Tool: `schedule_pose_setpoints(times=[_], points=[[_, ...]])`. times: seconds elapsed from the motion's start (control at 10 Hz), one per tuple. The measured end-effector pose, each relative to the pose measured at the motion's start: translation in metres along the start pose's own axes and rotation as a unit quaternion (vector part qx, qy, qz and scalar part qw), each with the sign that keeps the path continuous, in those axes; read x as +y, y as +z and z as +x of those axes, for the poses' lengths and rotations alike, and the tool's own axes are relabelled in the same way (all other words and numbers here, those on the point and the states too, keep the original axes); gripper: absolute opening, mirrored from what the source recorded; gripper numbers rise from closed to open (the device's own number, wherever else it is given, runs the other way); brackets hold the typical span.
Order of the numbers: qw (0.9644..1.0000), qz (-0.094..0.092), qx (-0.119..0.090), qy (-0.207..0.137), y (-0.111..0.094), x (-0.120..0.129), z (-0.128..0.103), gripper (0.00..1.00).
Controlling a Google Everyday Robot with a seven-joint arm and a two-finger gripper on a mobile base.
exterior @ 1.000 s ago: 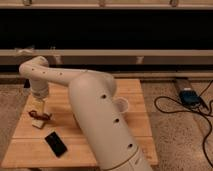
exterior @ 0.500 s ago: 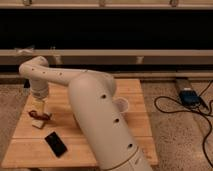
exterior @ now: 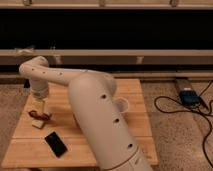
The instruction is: Push the eraser across the table
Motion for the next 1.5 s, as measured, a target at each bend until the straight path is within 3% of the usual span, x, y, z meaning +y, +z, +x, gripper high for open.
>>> schedule_pose_setpoints(times=[0.7,1.0,1.2,1.5], points=[[1.0,0.0,0.0,0.0,0.0,0.0,-0.001,0.77],[0.9998,-0.019,-0.003,0.006,-0.012,-0.01,-0.016,0.77],[0.9994,-0.033,-0.002,0.003,-0.021,-0.037,-0.021,0.77],[0.9989,-0.045,-0.008,-0.01,-0.025,-0.102,-0.01,0.77]])
